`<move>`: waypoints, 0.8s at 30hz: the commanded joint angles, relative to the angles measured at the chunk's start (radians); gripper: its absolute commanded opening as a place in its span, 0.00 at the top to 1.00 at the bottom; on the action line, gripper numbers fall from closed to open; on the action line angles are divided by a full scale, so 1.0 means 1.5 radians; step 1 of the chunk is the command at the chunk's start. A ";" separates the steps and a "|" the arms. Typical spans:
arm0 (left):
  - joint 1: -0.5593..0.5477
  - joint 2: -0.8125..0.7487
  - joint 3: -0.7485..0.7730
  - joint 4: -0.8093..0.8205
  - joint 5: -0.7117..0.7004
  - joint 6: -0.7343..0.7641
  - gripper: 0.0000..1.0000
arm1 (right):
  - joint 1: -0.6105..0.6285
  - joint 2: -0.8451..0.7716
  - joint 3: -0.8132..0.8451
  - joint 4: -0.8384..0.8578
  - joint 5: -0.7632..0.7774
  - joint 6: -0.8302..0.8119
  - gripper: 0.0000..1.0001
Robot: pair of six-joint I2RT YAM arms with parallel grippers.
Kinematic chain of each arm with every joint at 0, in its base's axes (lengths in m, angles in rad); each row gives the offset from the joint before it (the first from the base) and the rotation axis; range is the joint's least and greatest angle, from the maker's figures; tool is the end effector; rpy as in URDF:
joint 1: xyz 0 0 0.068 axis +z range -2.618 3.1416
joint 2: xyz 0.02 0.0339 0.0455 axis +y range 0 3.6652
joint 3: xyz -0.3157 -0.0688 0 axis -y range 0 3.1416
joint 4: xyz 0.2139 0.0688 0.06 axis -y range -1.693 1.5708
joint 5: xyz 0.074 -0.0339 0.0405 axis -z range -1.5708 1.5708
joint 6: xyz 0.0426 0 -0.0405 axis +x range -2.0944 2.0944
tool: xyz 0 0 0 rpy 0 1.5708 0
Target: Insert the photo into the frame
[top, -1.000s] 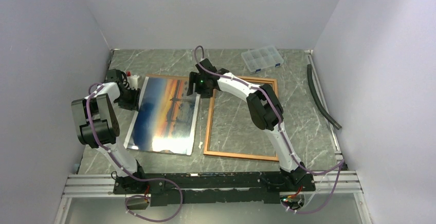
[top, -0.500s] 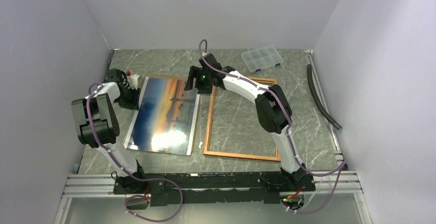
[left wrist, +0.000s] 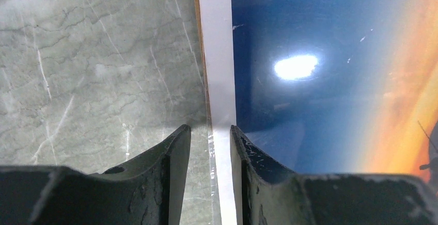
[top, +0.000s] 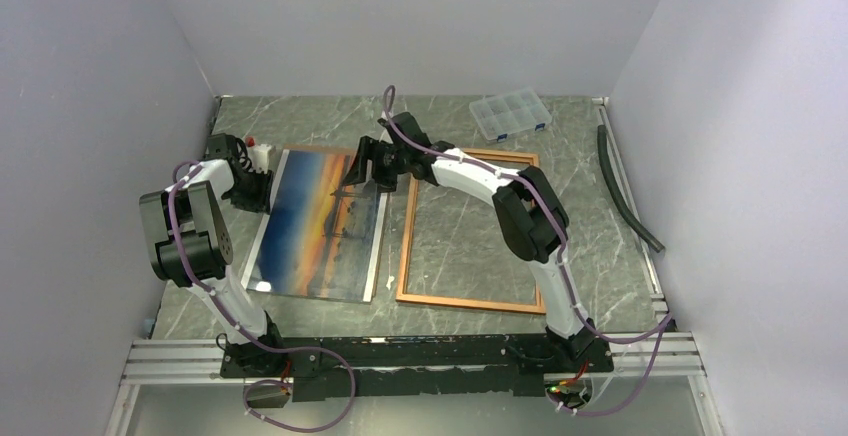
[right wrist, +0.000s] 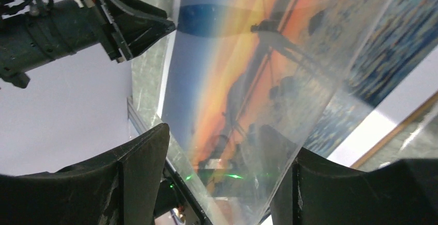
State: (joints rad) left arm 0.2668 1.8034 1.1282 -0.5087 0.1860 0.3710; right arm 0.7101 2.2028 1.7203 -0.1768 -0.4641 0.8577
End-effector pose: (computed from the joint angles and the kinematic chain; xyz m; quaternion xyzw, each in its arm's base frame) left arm 0.3310 0.0823 0.2265 0.0687 0.9749 -0.0265 0.2103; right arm 0.3761 0.3485 0.2535 -0.0365 0.8789 0.4487 0.1575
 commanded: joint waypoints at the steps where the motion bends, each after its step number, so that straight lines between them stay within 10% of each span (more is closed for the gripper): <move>1: -0.005 0.041 -0.021 -0.024 -0.017 0.003 0.61 | 0.001 -0.052 -0.017 0.066 -0.033 0.013 0.35; 5: -0.004 0.032 -0.009 -0.039 -0.020 0.000 0.61 | -0.006 -0.081 -0.051 0.067 -0.006 0.013 0.51; 11: 0.028 0.002 0.082 -0.132 0.022 -0.004 0.51 | -0.020 -0.114 -0.064 0.039 0.016 0.000 1.00; 19: 0.027 -0.059 0.181 -0.235 0.052 0.002 0.08 | -0.079 -0.203 -0.095 -0.042 -0.034 -0.012 1.00; 24: -0.038 -0.083 0.190 -0.259 0.040 -0.001 0.06 | -0.153 -0.310 -0.167 -0.166 -0.081 -0.076 1.00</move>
State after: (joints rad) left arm 0.2890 1.7458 1.3903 -0.8318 0.2226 0.3717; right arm 0.5602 1.8919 1.5288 -0.2722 -0.5064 0.8310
